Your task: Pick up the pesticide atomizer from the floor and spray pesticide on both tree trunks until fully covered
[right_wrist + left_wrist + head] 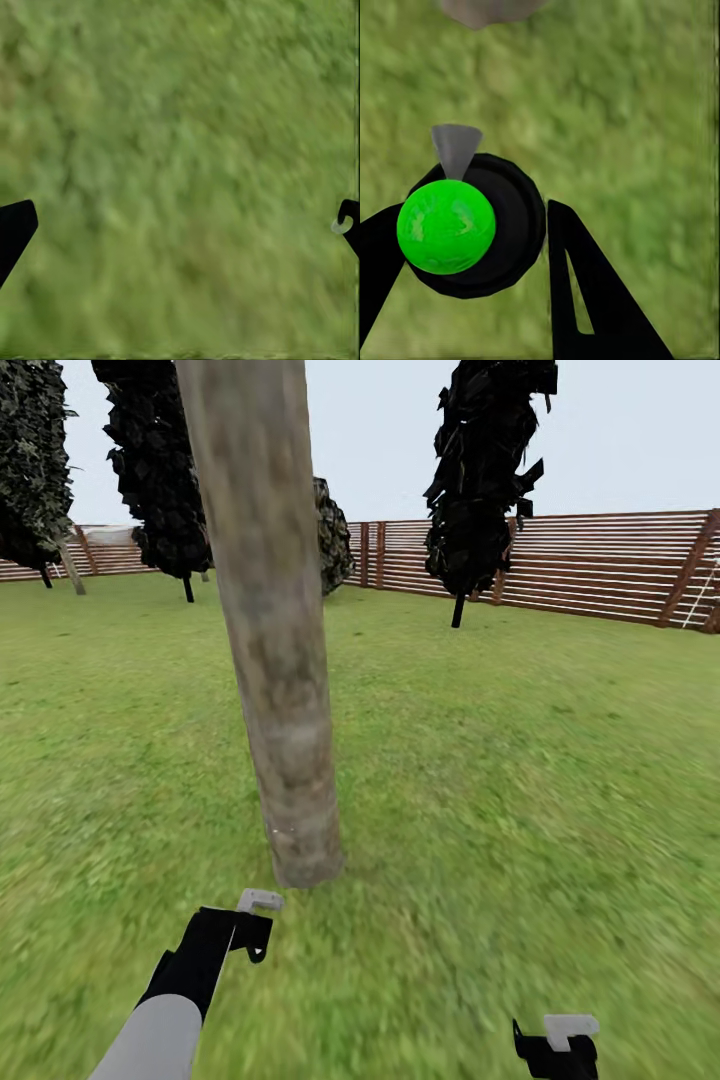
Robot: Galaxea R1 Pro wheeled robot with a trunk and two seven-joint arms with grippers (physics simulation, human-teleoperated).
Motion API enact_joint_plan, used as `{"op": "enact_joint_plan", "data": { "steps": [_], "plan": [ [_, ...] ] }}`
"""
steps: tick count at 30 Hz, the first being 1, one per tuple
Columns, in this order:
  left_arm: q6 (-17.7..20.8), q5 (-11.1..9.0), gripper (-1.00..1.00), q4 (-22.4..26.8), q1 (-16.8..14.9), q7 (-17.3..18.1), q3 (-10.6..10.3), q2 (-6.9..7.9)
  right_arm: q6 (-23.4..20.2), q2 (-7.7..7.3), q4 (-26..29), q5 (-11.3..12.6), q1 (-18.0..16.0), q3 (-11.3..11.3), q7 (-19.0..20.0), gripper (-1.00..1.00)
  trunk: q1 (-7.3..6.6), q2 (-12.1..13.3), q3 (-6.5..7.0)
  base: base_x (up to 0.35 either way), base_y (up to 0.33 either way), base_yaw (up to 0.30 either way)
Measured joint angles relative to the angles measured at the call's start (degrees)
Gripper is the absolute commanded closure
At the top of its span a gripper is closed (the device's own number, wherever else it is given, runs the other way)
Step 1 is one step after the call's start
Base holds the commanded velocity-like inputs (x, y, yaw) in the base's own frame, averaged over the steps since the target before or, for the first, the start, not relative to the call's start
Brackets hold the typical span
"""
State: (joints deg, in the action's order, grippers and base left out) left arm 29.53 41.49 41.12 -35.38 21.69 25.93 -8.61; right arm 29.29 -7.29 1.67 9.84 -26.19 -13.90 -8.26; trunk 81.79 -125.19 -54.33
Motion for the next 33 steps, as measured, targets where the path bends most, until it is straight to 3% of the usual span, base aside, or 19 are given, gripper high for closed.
{"op": "enact_joint_plan", "data": {
  "steps": [6,8,10,14,16,17,20,21,22,24,25,26,31,33],
  "plan": [
    [0.21,-0.20,1.00,-0.05,-0.80,0.02,-0.10,-0.06,0.01,-0.01,0.00,0.08,0.00,0.01,0.00,-1.00,0.00,0.00,0.33,-0.073,-0.011,-0.208],
    [2.99,-0.71,1.00,-0.26,-3.22,0.01,-0.11,-0.07,0.01,-0.02,0.00,0.08,0.00,0.01,0.00,-1.00,0.00,0.00,0.38,-0.003,-0.001,-0.052],
    [10.97,-0.63,1.00,-0.66,-7.66,0.13,-0.23,0.04,0.02,-0.05,0.00,0.09,0.00,0.02,-0.01,-1.00,0.00,0.00,0.39,-0.001,0.000,-0.009],
    [14.07,-0.66,1.00,-0.67,-11.08,0.17,-0.45,0.09,-0.02,-0.08,0.00,0.02,0.00,0.02,-0.02,-1.00,0.00,0.00,0.39,0.000,0.000,-0.002],
    [15.90,0.00,1.00,-0.27,-12.85,0.33,-0.55,1.00,-0.02,-0.03,0.00,-0.01,0.00,-0.05,0.08,-1.00,0.00,0.00,0.39,0.000,0.000,0.000],
    [17.96,0.27,1.00,-0.20,-13.36,0.42,-0.59,2.44,0.00,-0.01,0.00,-0.04,0.00,-0.07,0.12,-1.00,0.00,0.00,0.39,0.000,0.000,0.000],
    [20.22,0.05,1.00,-0.19,-13.30,0.52,-0.72,4.48,0.00,0.00,0.00,-0.07,0.00,-0.07,0.09,-1.00,0.00,0.00,0.38,0.000,0.000,0.000],
    [20.43,-0.67,1.00,-0.24,-13.21,0.54,-0.83,4.26,0.03,0.00,0.00,-0.08,0.00,-0.07,0.09,-1.00,0.00,0.00,0.39,0.000,0.000,0.000],
    [20.48,-0.71,1.00,-0.37,-13.20,0.57,-1.27,4.00,0.03,0.00,0.00,-0.08,0.00,-0.07,0.09,-1.00,0.00,0.00,0.39,0.000,0.000,0.000],
    [20.61,-1.03,1.00,-0.56,-13.17,0.58,-4.45,2.97,0.01,0.00,0.00,-0.08,0.00,-0.07,0.09,-1.00,0.00,0.00,0.39,0.088,0.054,0.000],
    [20.67,-1.37,1.00,-0.42,-13.17,0.56,-7.76,2.33,0.01,0.00,0.00,-0.07,0.00,-0.04,0.09,-1.00,-0.01,-0.01,0.39,0.212,0.141,0.000],
    [20.61,-0.91,1.00,-0.34,-13.26,0.54,-8.59,2.20,0.01,0.00,0.00,-0.08,0.00,-0.07,0.09,-1.00,0.00,0.00,0.39,0.248,0.176,0.000],
    [20.68,-0.66,1.00,-0.20,-13.57,0.58,-9.35,2.87,0.00,0.00,0.00,-0.09,0.00,-0.07,0.08,-1.00,0.00,0.00,0.39,0.207,0.164,0.000],
    [20.61,-0.29,1.00,-0.27,-13.30,0.64,-8.48,4.88,0.02,0.00,0.00,-0.09,0.00,-0.07,0.09,-1.00,0.00,0.00,0.38,0.034,0.029,0.000]
  ]
}}
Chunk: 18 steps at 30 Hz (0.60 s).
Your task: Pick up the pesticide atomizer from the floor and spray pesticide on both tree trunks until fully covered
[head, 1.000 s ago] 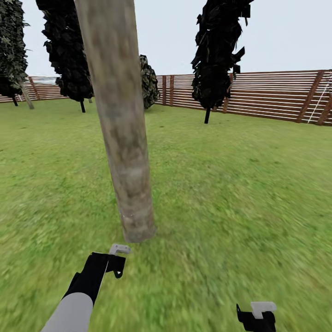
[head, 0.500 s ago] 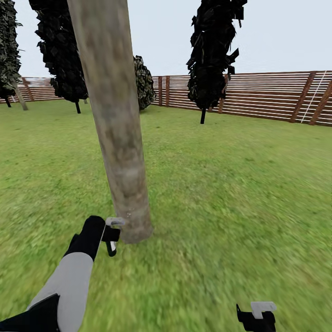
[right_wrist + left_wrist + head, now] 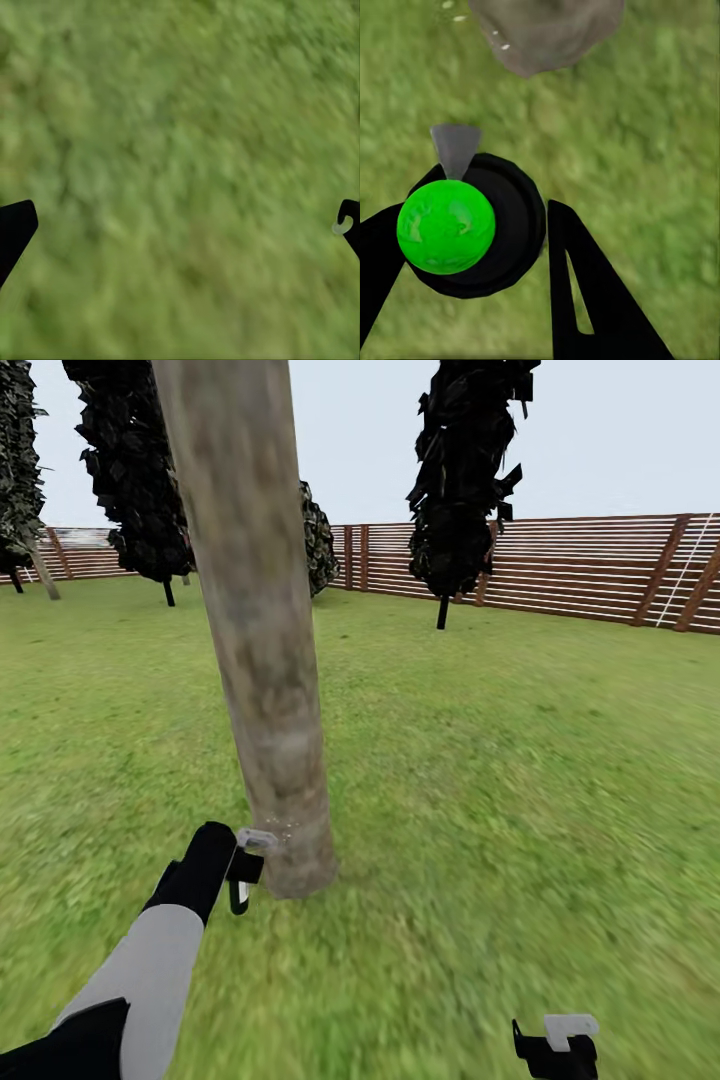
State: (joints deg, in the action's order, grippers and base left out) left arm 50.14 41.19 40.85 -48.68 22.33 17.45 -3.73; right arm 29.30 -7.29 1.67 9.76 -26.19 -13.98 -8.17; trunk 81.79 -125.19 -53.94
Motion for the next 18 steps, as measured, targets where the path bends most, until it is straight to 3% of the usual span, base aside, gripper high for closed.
{"op": "enact_joint_plan", "data": {
  "steps": [2,4,7,12,18],
  "plan": [
    [0.05,-0.32,1.00,-0.12,0.23,1.65,0.45,2.42,0.02,0.00,0.00,0.00,0.00,0.00,0.00,-1.00,0.00,0.00,0.00,0.008,0.007,0.000],
    [0.16,-0.99,1.00,-0.28,0.30,5.77,0.46,3.22,0.04,0.00,0.00,0.00,0.00,-0.05,0.00,-1.00,0.00,0.00,0.00,0.002,0.002,0.000],
    [0.78,-1.25,1.00,-0.17,-0.51,8.55,0.09,2.16,0.05,0.00,0.00,0.02,0.00,-0.04,0.00,-1.00,0.00,0.00,0.01,0.000,0.000,0.000],
    [3.36,-0.61,1.00,0.11,-4.11,8.81,-0.10,0.12,0.05,0.00,0.06,0.09,0.00,-0.08,0.02,-1.00,-0.01,0.00,0.01,0.000,0.000,0.155],
    [3.73,0.26,1.00,0.19,-4.15,8.94,-0.36,1.22,0.05,0.00,0.05,0.07,0.00,-0.03,0.01,-1.00,0.00,0.00,0.00,0.006,-0.001,0.087]
  ]
}}
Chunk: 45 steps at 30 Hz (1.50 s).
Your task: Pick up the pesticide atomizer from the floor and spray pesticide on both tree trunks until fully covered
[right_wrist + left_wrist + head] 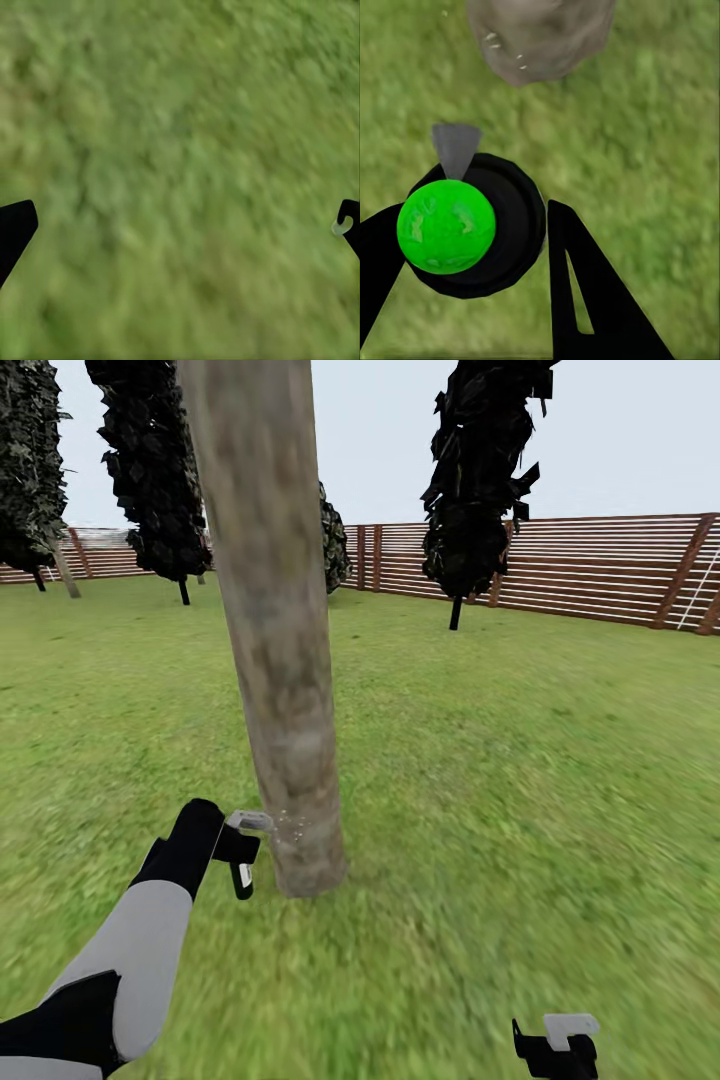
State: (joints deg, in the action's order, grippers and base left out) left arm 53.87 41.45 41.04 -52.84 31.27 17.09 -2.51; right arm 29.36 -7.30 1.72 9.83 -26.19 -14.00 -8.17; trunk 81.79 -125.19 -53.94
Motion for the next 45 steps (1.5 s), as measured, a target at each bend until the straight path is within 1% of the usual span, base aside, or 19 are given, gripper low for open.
{"op": "enact_joint_plan", "data": {
  "steps": [4,9,20,26,31,34,36,39,45],
  "plan": [
    [0.05,-0.18,1.00,0.10,-0.22,0.01,0.12,-0.10,0.00,-0.02,-0.04,-0.07,0.00,0.03,0.00,-1.00,0.00,0.00,0.00,0.159,-0.117,0.002],
    [0.16,-0.11,1.00,1.51,-0.33,0.01,0.14,-0.24,0.00,-0.06,-0.05,-0.09,0.00,0.02,0.00,-1.00,0.00,0.00,0.00,0.187,-0.203,0.000],
    [0.09,-0.02,1.00,1.71,0.02,-0.06,0.13,-0.17,0.00,0.00,0.04,-0.08,0.00,-0.06,0.03,-1.00,0.00,0.00,0.00,-0.114,-0.253,0.003],
    [0.05,-0.04,1.00,1.76,0.40,-0.29,0.14,-0.21,0.00,0.00,0.13,-0.07,0.00,-0.06,0.02,-1.00,0.00,0.00,0.00,0.103,-0.267,0.223],
    [-0.04,-0.05,1.00,2.15,0.45,-0.42,0.62,-0.05,0.00,0.00,0.13,-0.07,0.00,-0.03,0.02,-1.00,0.00,0.00,0.00,0.174,-0.249,0.195],
    [0.05,-0.06,1.00,3.68,0.54,-0.43,0.66,-0.18,0.00,0.00,0.02,-0.07,0.00,0.02,0.00,-1.00,0.00,0.00,0.00,0.142,-0.255,0.027],
    [1.25,-0.10,1.00,4.91,0.61,-0.43,0.28,-0.49,0.00,0.00,-0.03,-0.08,0.00,-0.04,0.00,-1.00,0.00,0.00,0.00,0.038,-0.275,0.004],
    [2.37,-0.07,1.00,5.33,0.61,-0.43,0.16,-0.67,0.00,0.00,-0.04,-0.08,0.00,-0.06,0.00,-1.00,0.00,0.00,0.00,0.009,-0.281,0.001],
    [2.52,-0.07,1.00,5.45,0.55,-0.43,0.53,-0.19,0.00,0.00,-0.05,-0.08,0.00,-0.06,0.01,-1.00,0.00,0.00,0.00,-0.095,-0.266,0.000]
  ]
}}
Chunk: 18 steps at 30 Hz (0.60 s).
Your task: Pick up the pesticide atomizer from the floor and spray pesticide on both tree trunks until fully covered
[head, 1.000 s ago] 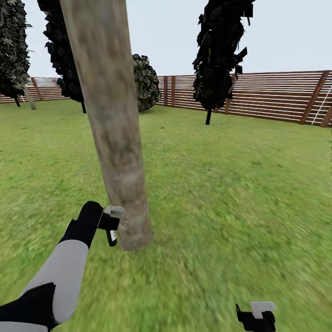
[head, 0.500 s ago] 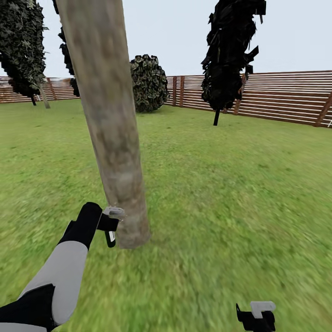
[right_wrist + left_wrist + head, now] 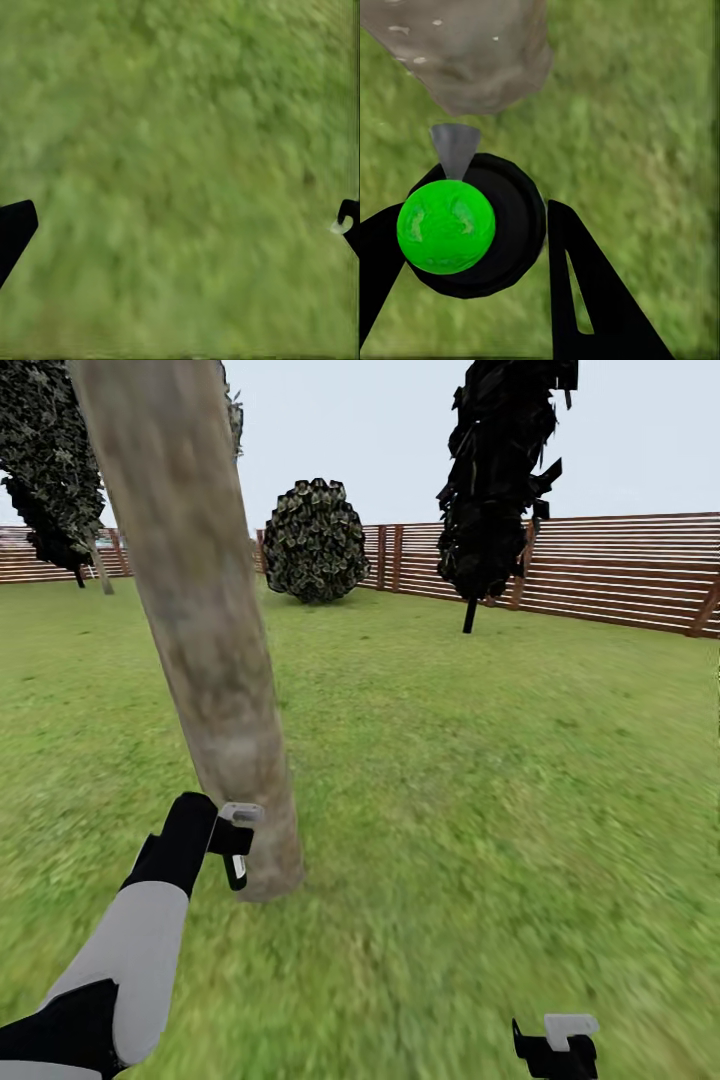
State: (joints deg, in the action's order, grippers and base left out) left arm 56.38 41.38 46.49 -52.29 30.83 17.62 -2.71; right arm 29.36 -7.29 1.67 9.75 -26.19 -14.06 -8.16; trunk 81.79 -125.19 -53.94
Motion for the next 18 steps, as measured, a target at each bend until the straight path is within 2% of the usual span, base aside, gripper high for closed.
{"op": "enact_joint_plan", "data": {
  "steps": [4,5,7,9,10,12,14,16,18],
  "plan": [
    [-0.10,0.29,1.00,0.00,0.22,-0.09,0.07,0.48,0.00,0.24,0.00,-0.02,0.00,-0.04,0.00,-1.00,0.01,0.01,0.00,-0.019,-0.097,0.168],
    [-0.29,0.69,1.00,0.01,0.28,-0.10,0.10,1.36,0.00,0.30,0.00,0.00,0.00,-0.01,0.02,-1.00,0.00,0.00,0.00,0.000,-0.007,0.076],
    [-0.48,0.52,1.00,-0.24,0.39,0.00,0.11,4.18,0.00,0.34,0.00,0.00,0.00,-0.01,0.02,-1.00,0.00,0.00,0.00,0.000,-0.003,0.032],
    [-0.66,-0.12,1.00,-0.86,2.00,0.03,-0.03,5.72,0.00,0.35,0.00,0.00,0.00,-0.01,0.00,-1.00,0.00,0.00,-0.01,0.000,0.000,0.004],
    [-0.63,-0.66,1.00,-0.93,2.53,0.02,-0.12,5.52,0.00,0.35,0.00,0.00,0.00,0.00,0.01,-1.00,0.00,0.00,0.00,0.000,0.000,0.002],
    [-0.61,-1.10,1.00,-1.02,3.48,0.02,-0.24,4.08,0.00,0.35,0.00,0.00,0.00,0.00,0.03,-1.00,0.00,0.00,0.00,0.000,0.000,0.001],
    [-0.57,-1.57,1.00,-1.04,3.95,0.03,-0.26,1.04,0.00,0.35,0.00,0.00,0.00,0.00,0.00,-1.00,0.00,0.00,0.00,0.000,0.000,0.000],
    [-0.86,-0.64,1.00,-1.03,4.14,0.04,-0.04,0.63,0.00,0.32,0.00,0.00,0.00,0.04,-0.01,-1.00,0.00,0.00,0.00,0.000,0.000,0.000],
    [-1.06,-0.07,1.00,-0.90,4.93,0.05,0.26,1.32,0.00,0.28,-0.02,0.00,0.00,0.07,-0.01,-1.00,0.00,0.00,0.00,0.000,0.000,0.000]
  ]
}}
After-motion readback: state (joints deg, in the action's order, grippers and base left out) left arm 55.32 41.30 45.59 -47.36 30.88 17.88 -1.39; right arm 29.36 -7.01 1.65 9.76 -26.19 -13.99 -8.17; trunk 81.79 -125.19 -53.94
